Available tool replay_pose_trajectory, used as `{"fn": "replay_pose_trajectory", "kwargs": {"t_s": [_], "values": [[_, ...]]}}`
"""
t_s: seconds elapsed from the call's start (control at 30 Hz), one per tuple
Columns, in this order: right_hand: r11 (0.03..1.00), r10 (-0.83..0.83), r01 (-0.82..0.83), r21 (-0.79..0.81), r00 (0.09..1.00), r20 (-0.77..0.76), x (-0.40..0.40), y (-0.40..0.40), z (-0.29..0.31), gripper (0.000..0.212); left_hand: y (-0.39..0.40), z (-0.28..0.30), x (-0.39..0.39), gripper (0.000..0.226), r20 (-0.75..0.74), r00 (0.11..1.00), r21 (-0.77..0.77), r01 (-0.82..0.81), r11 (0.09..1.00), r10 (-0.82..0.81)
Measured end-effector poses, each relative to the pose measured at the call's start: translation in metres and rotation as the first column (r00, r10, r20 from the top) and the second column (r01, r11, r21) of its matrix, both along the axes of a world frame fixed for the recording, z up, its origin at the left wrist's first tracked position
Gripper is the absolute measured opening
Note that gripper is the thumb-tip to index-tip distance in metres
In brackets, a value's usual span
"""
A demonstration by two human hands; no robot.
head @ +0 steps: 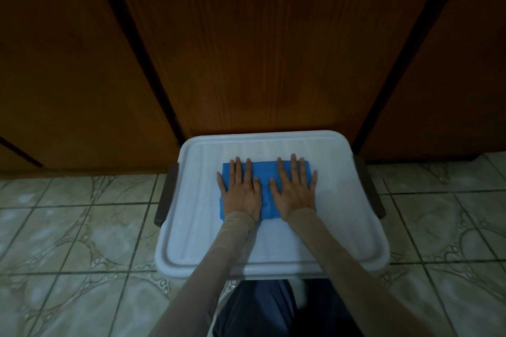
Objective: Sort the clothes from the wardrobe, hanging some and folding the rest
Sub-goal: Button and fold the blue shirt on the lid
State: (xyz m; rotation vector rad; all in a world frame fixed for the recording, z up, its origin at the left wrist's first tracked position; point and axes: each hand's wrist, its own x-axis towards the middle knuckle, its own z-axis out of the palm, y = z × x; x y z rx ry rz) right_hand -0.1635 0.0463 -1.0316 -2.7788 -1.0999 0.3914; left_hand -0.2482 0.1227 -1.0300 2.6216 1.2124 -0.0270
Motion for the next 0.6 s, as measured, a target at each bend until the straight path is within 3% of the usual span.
{"fn": "replay_pose_trajectory", "kwargs": {"t_s": [0.17, 0.27, 0.33, 0.43, 0.6], "values": [[0.927, -0.323, 0.348, 0.14, 0.93, -0.175, 0.001, -0.005, 0.003, 0.078, 0.003, 0.004, -0.003, 0.054, 0.019, 1.0, -0.057, 0.01, 0.998, -0.009], [0.859, -0.424, 0.472, 0.197, 0.872, -0.244, 0.005, -0.009, 0.009, 0.084, 0.006, 0.01, -0.009, 0.048, 0.147, 0.989, -0.102, 0.03, 0.994, -0.015], [0.807, -0.476, 0.565, 0.173, 0.796, -0.374, 0.008, -0.009, 0.012, 0.079, 0.006, 0.015, -0.016, 0.043, 0.22, 0.975, -0.047, 0.02, 0.999, -0.009], [0.762, -0.501, 0.637, 0.119, 0.696, -0.515, 0.014, -0.012, 0.018, 0.062, 0.0, 0.019, -0.025, 0.036, 0.269, 0.963, 0.032, -0.008, 0.999, -0.001], [0.766, -0.447, 0.633, 0.112, 0.65, -0.615, 0.017, -0.026, 0.038, 0.053, -0.006, 0.028, -0.024, 0.033, 0.363, 0.93, -0.229, 0.03, 0.973, 0.057]]}}
